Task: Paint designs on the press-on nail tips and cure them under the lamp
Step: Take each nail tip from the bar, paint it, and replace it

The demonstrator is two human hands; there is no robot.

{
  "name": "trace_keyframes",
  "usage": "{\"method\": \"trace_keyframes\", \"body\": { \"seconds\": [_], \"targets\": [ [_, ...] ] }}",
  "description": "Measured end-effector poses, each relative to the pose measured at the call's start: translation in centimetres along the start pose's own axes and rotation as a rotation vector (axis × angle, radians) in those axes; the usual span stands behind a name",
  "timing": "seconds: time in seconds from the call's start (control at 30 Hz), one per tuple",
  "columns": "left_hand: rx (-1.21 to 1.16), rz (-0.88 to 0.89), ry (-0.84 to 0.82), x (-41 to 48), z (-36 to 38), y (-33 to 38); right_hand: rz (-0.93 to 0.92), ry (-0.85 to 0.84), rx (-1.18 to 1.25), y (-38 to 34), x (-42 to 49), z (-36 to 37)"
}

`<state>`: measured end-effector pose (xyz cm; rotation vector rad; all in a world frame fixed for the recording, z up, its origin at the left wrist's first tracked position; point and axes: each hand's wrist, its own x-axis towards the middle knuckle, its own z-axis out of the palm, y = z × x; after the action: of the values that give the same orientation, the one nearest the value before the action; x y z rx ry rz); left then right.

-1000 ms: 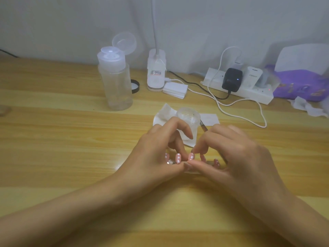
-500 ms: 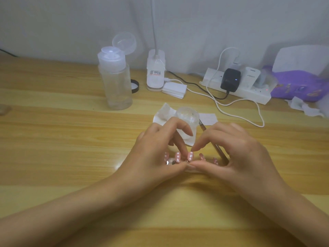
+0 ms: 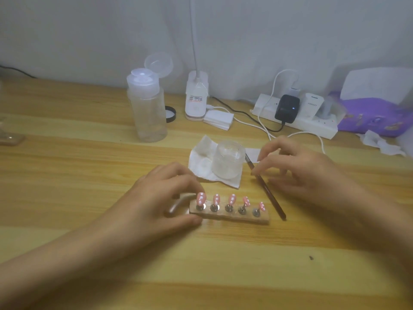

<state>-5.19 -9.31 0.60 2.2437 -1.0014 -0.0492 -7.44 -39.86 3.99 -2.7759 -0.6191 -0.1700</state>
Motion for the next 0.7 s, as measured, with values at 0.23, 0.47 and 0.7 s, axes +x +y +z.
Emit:
{"method": "trace_keyframes", "body": {
  "seconds": [0.23, 0.47, 0.7],
  "targets": [
    [-0.105, -0.029, 0.058, 0.1, -0.2, -0.1, -0.606, -0.011, -0.464, 0.7, 0.0, -0.8],
    [0.006, -0.075, -0.03, -0.6, -0.8, -0.1, -0.901, 0.009, -0.628, 2.4, 0.9, -1.3],
    [0.372, -0.008, 0.044, 1.5, 0.9, 4.7, -0.851, 0.063, -0.592, 2.2, 0.8, -2.5]
  ]
}}
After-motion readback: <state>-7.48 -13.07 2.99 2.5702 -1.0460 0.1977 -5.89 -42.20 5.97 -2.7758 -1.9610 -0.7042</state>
